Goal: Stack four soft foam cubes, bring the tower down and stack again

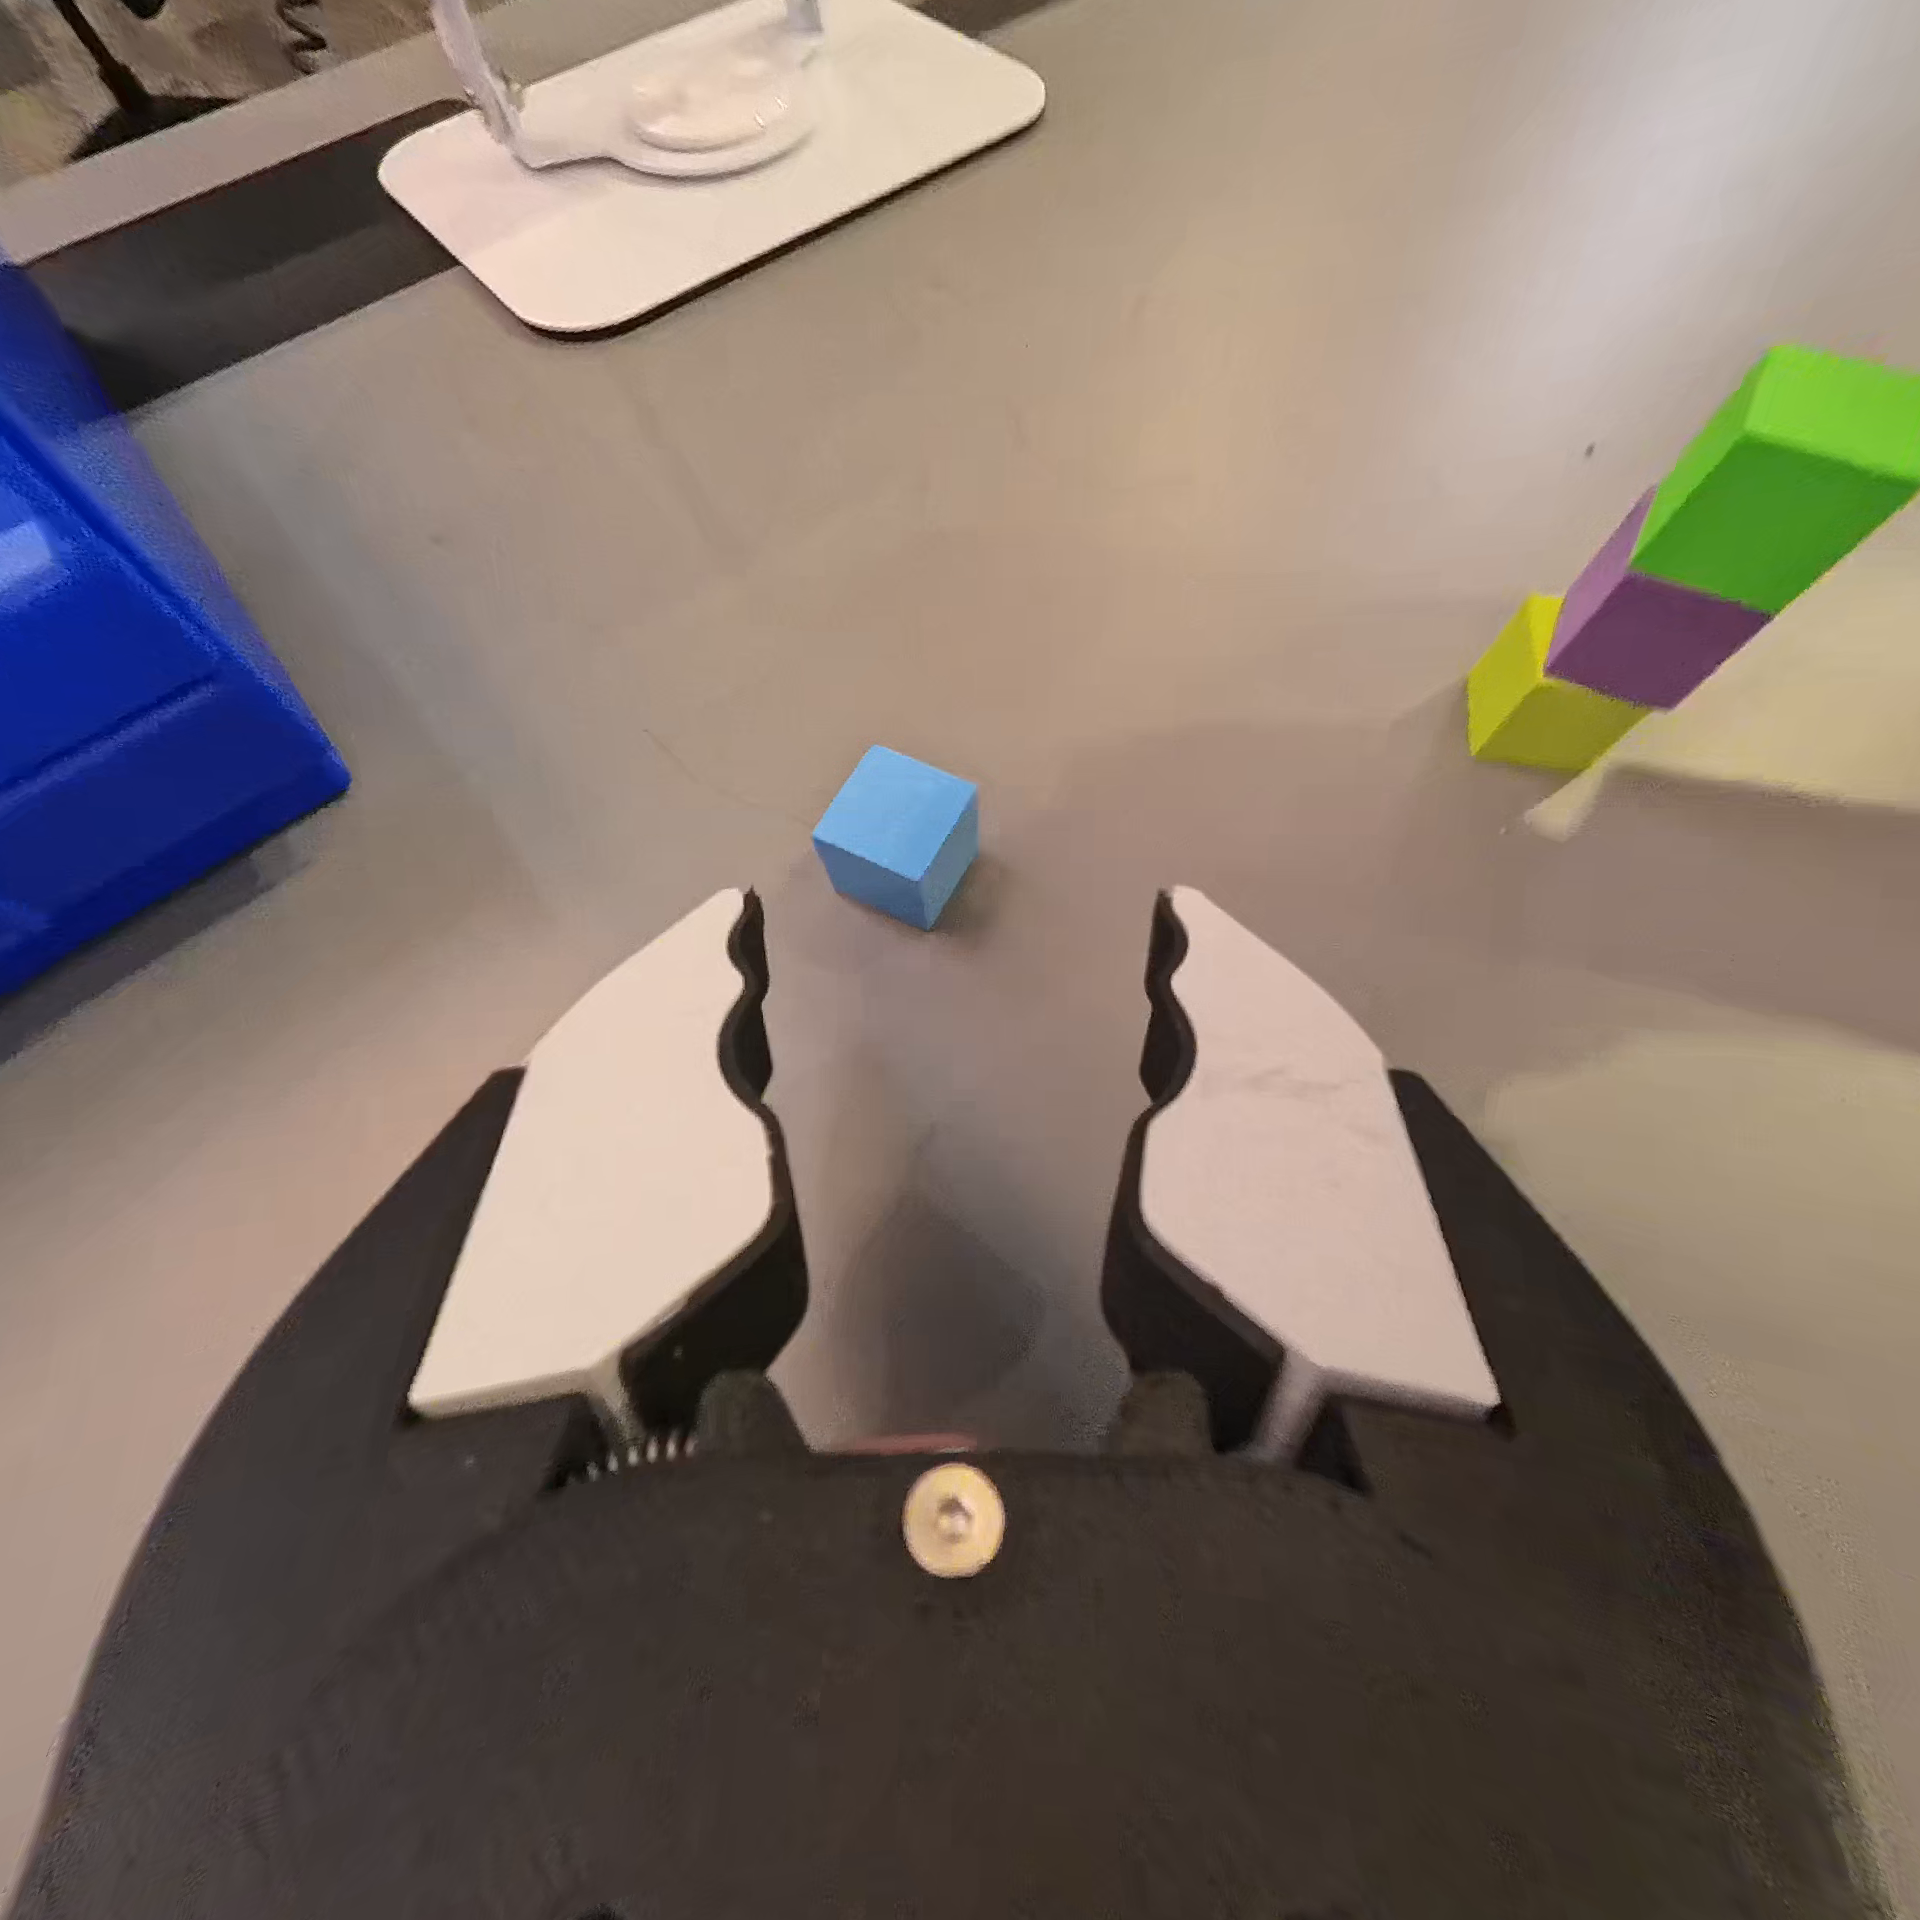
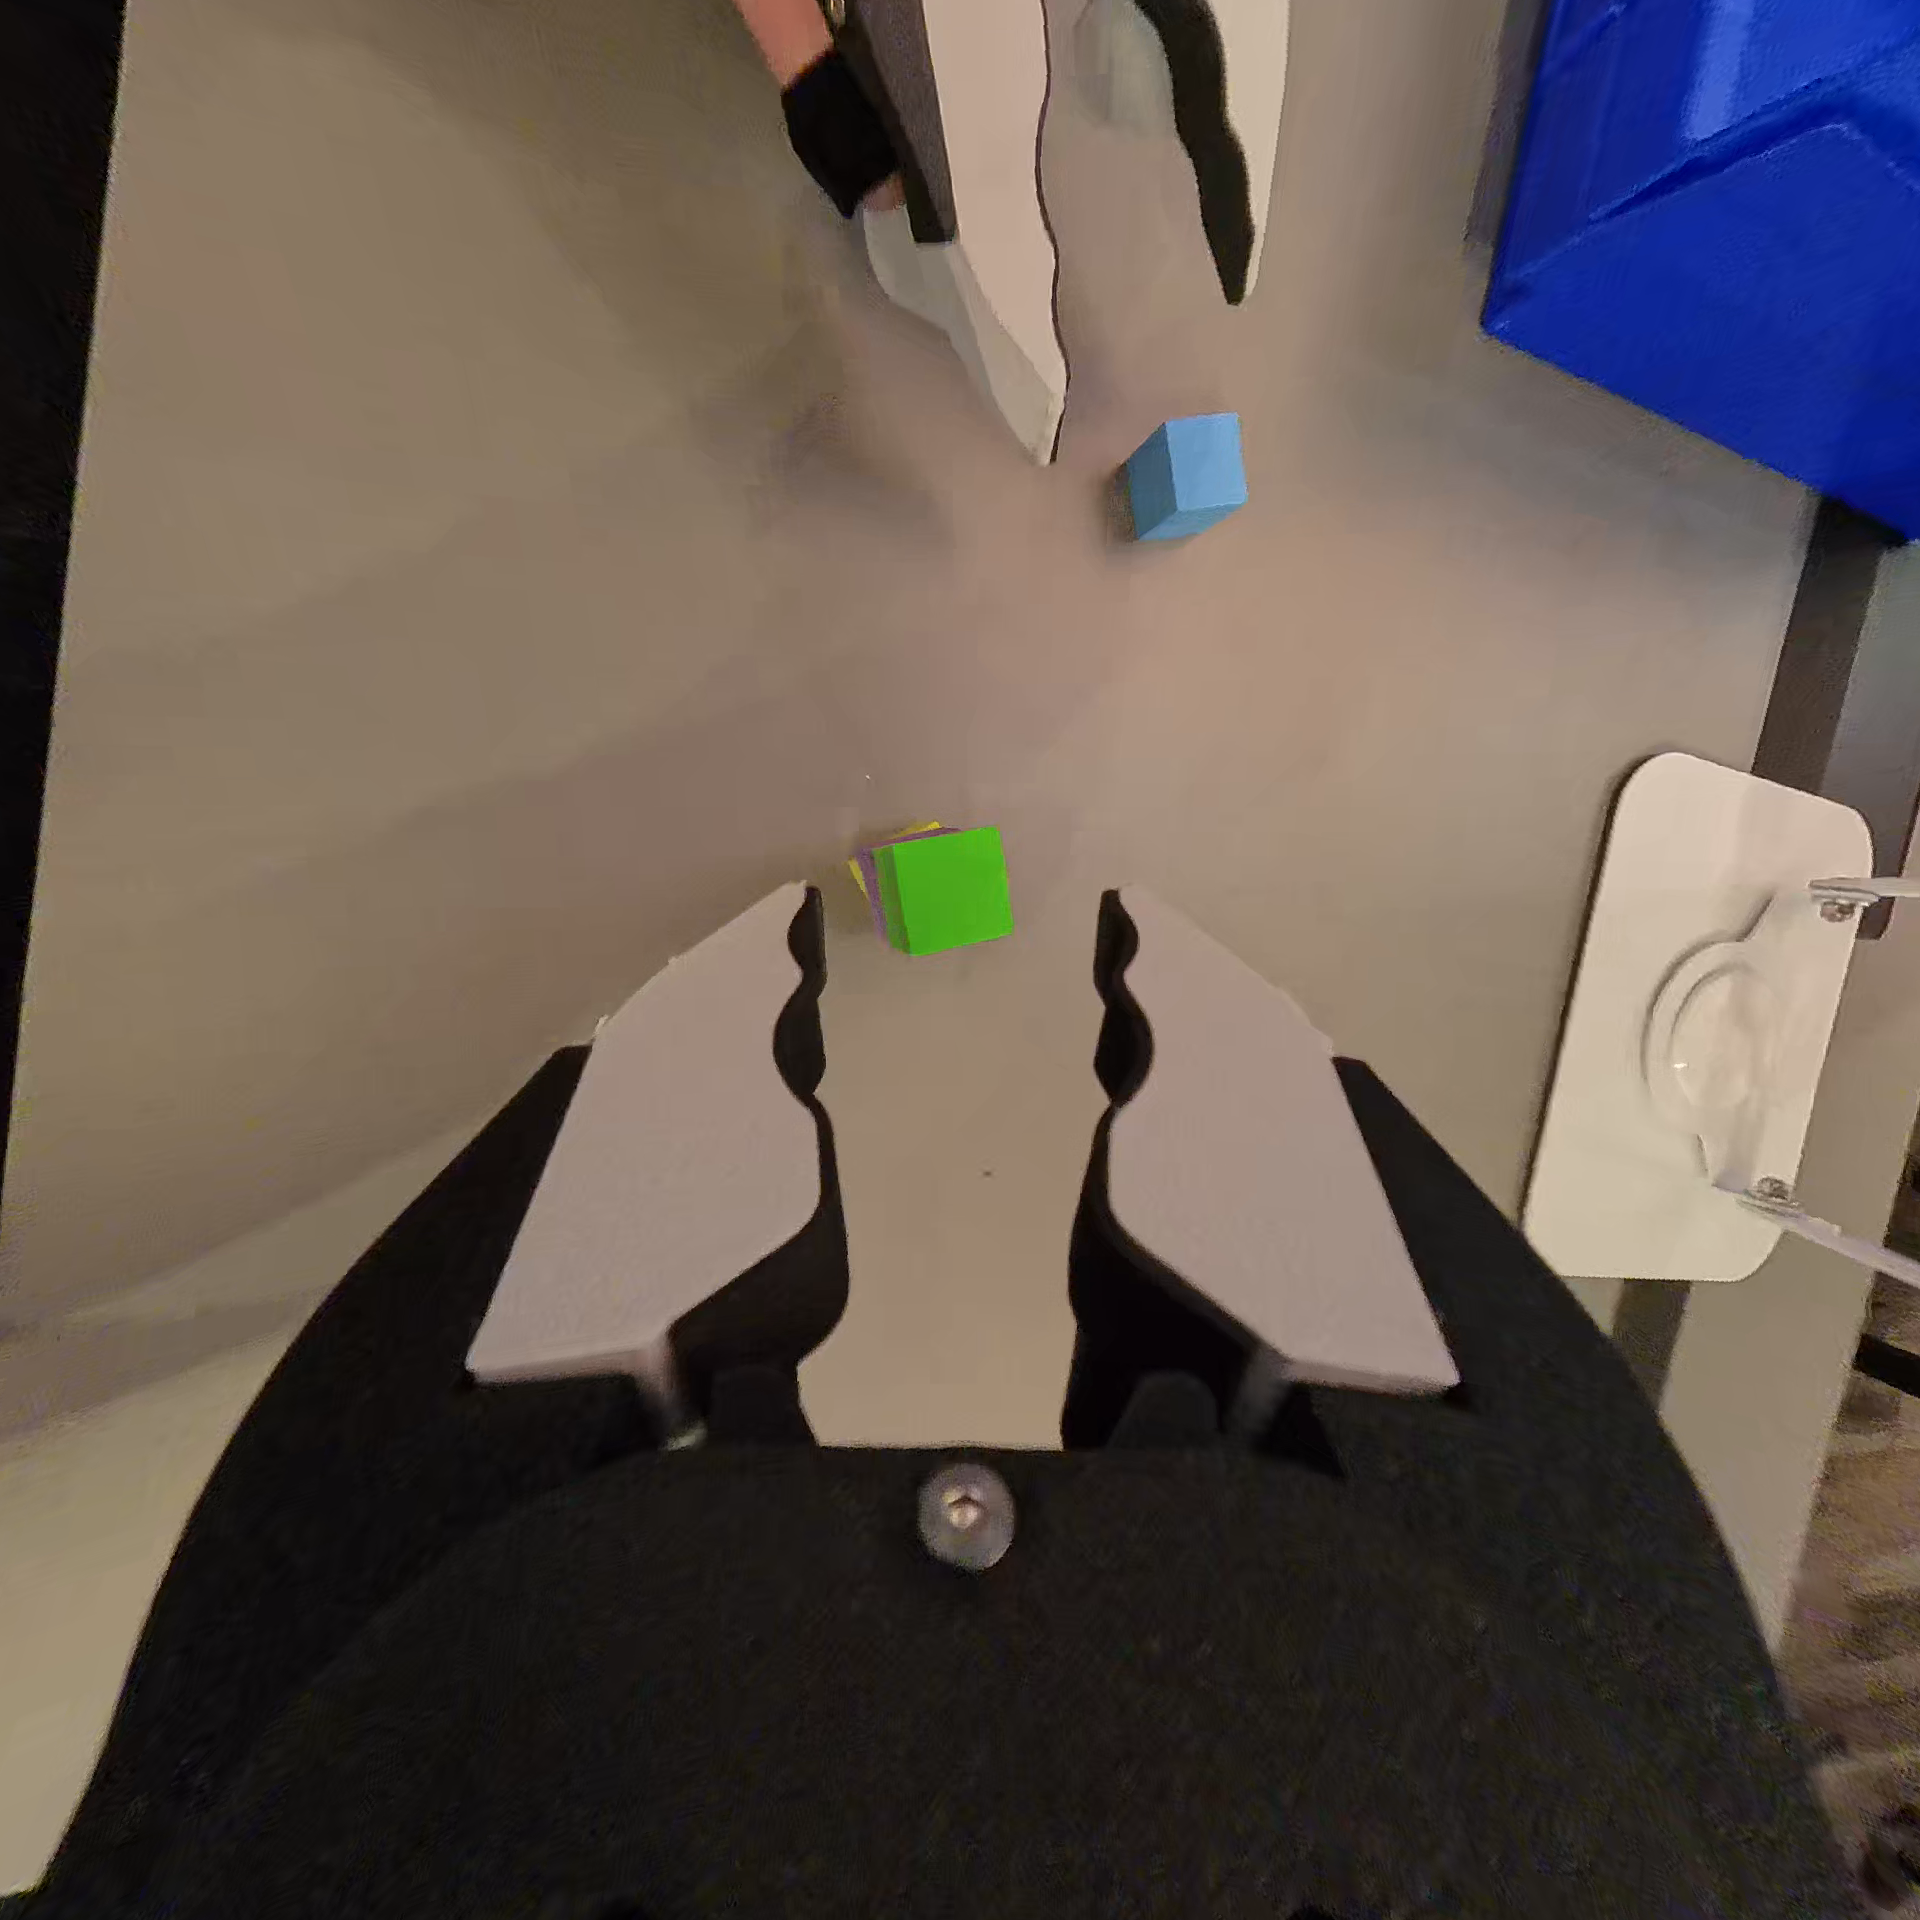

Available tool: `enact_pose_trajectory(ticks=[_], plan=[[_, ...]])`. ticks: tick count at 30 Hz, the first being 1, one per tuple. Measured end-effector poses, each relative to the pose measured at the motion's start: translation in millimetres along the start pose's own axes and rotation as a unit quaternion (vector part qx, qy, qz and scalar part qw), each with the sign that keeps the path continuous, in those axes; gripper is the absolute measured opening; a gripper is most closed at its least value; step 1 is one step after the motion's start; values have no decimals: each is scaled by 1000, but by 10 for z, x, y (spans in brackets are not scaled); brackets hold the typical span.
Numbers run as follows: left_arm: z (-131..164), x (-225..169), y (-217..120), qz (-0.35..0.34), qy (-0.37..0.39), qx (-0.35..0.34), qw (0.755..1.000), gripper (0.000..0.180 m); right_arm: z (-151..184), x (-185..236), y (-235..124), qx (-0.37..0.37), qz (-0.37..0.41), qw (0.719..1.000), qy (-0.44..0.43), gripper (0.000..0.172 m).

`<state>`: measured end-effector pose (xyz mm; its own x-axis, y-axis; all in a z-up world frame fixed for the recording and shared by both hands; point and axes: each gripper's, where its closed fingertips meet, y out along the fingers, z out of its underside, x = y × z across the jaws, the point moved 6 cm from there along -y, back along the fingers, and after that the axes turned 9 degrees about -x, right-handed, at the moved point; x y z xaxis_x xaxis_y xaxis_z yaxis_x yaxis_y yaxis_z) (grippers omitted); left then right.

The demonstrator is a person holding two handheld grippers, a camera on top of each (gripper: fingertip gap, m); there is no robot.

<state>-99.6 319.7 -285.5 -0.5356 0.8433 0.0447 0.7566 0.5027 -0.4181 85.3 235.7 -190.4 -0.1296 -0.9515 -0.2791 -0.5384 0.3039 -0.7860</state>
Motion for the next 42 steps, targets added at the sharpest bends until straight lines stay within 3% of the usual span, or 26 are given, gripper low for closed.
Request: enact_pose_trajectory(ticks=[7, 11, 14, 16, 20, 26, 30, 34, 42], plan=[[-137, 23, 181, 21, 71, 42, 996, 64, 180, 203, -48, -87, 11, 993, 74, 45], [-156, 142, 331, 31, 83, 96, 991, 62, 323, 228, -114, -72, 23, 993, 91, 45], [-86, 194, 400, 37, 102, 143, 984, 51, 341, 219, -198, -92, 28, 991, 94, 45], [-53, 208, 413, 52, 93, 158, 982, 31, 363, 198, -233, -97, 32, 990, 98, 45], [-112, 142, 391, 67, 88, 147, 983, 29, 424, 169, -250, -96, 36, 989, 104, 44], [-677, -449, 149, 135, 69, 76, 985, 29, 608, 132, -270, -84, 45, 987, 129, 43], [-904, -881, 81, 148, 87, 81, 982, 29, 693, 123, -276, -78, 47, 985, 143, 42], [-996, -1153, 108, 153, 80, 82, 982, 29, 746, 130, -284, -66, 51, 986, 147, 42], [-995, -1250, 256, 143, 88, 109, 980, 29, 740, 119, -370, -78, 62, 984, 147, 42]])
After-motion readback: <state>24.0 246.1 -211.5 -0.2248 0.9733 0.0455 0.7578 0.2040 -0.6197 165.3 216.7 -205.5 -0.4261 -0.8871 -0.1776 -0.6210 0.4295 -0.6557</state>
